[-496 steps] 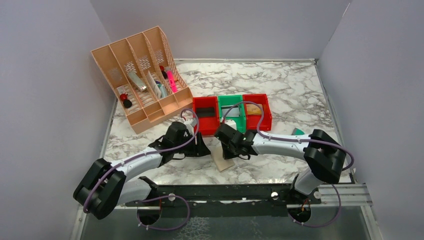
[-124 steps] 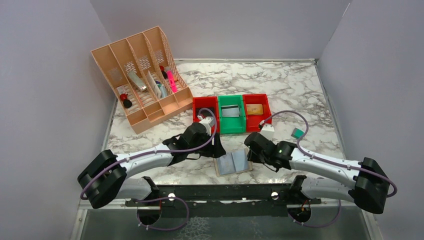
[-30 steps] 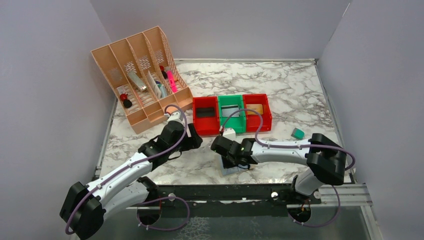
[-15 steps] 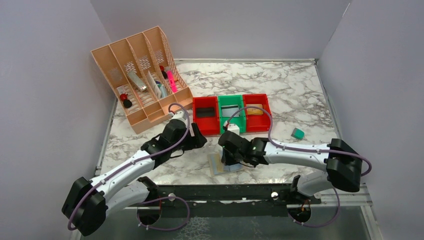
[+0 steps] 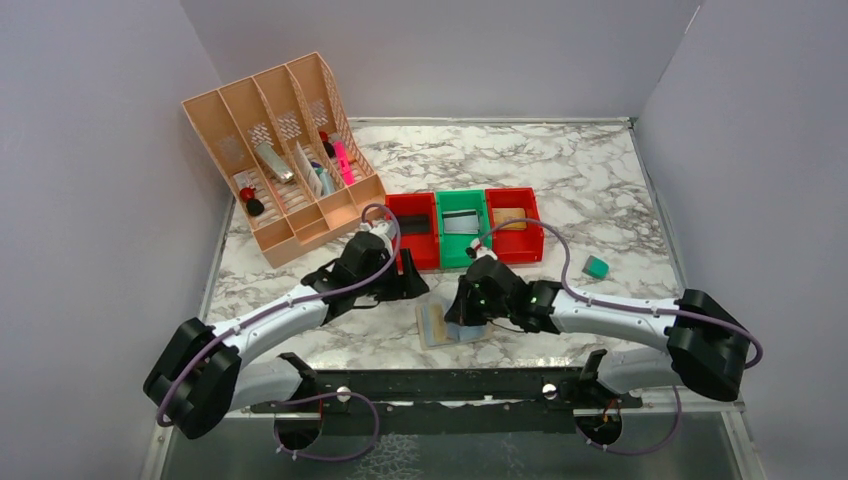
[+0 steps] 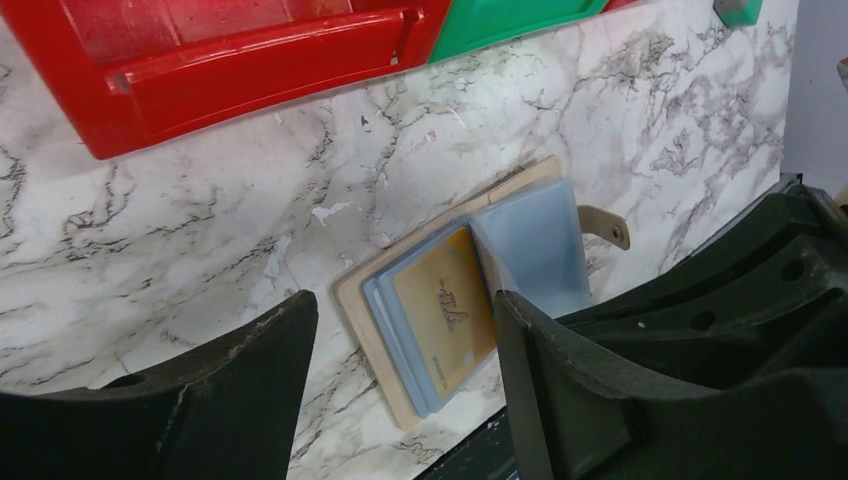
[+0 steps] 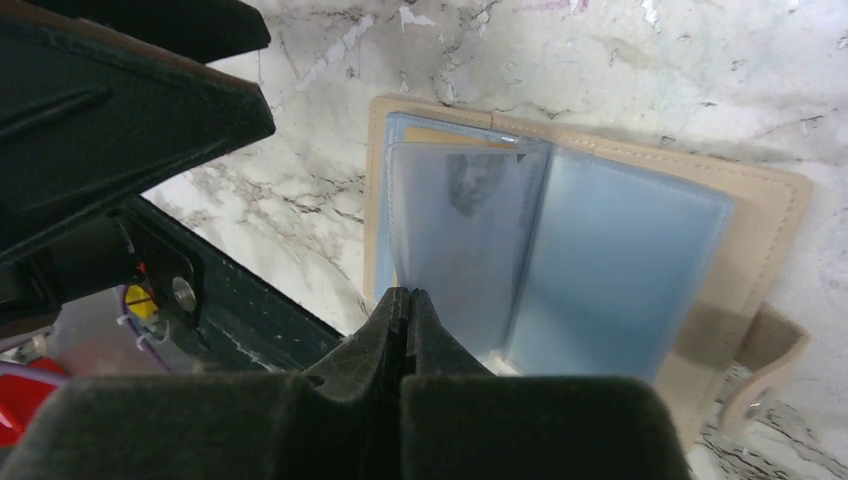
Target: Take the credit cards out of the card holder
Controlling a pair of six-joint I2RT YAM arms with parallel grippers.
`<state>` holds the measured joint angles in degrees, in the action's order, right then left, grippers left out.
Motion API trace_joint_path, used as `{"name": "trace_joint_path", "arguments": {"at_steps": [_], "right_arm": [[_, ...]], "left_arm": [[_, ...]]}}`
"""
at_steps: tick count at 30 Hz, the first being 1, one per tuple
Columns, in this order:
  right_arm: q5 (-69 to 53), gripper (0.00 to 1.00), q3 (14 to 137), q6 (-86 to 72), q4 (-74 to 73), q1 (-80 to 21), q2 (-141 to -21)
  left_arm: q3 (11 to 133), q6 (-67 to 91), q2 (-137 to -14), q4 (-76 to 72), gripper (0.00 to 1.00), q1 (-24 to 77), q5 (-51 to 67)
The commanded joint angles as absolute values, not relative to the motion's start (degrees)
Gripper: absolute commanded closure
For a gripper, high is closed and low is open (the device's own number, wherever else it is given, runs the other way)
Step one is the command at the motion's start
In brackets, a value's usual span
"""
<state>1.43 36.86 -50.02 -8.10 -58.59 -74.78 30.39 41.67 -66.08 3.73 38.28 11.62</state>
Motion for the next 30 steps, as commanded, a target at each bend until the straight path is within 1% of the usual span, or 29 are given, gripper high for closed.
{"name": "trace_joint_path", "arguments": {"at_steps": [1, 6, 13, 17, 22, 23, 25, 30], "right_arm": [[-2.3, 0.99, 34.7, -50.5, -3.8, -55.6, -71.7], [-6.1, 0.99, 30.9, -51.0, -1.8, -51.6, -69.5], [-6.6, 0.97, 28.0, -52.3, -1.7, -49.4, -67.5], [-5.2, 0.96, 27.3, -52.7, -3.5, -48.2, -65.5], [0.0, 0.95, 26.7, -55.3, -9.3, -47.7, -62.4], [0.8, 0.93, 26.4, -55.8, -10.2, -47.6, -61.8], [1.2, 0.84, 25.7, -55.7, -10.2, -47.6, -60.5], [2.4, 0.75, 26.3, -55.9, -12.4, -47.6, -59.2]], "left_arm": [[32.8, 40.0, -67.3, 1.0, 0.32, 38.7, 15.1], [34.7, 38.2, -70.0, 0.6, 0.32, 40.2, 18.1], [37.9, 37.5, -76.0, -0.2, 0.36, 45.5, 17.7], [39.3, 38.8, -79.0, -0.9, 0.39, 47.9, 15.6], [37.7, 42.1, -80.2, -5.6, 0.4, 48.6, 14.3], [37.3, 42.7, -80.3, -6.7, 0.4, 48.6, 14.4], [37.1, 43.3, -80.8, -8.1, 0.4, 48.7, 14.7], [37.4, 43.4, -82.2, -8.3, 0.41, 49.0, 14.8]]}}
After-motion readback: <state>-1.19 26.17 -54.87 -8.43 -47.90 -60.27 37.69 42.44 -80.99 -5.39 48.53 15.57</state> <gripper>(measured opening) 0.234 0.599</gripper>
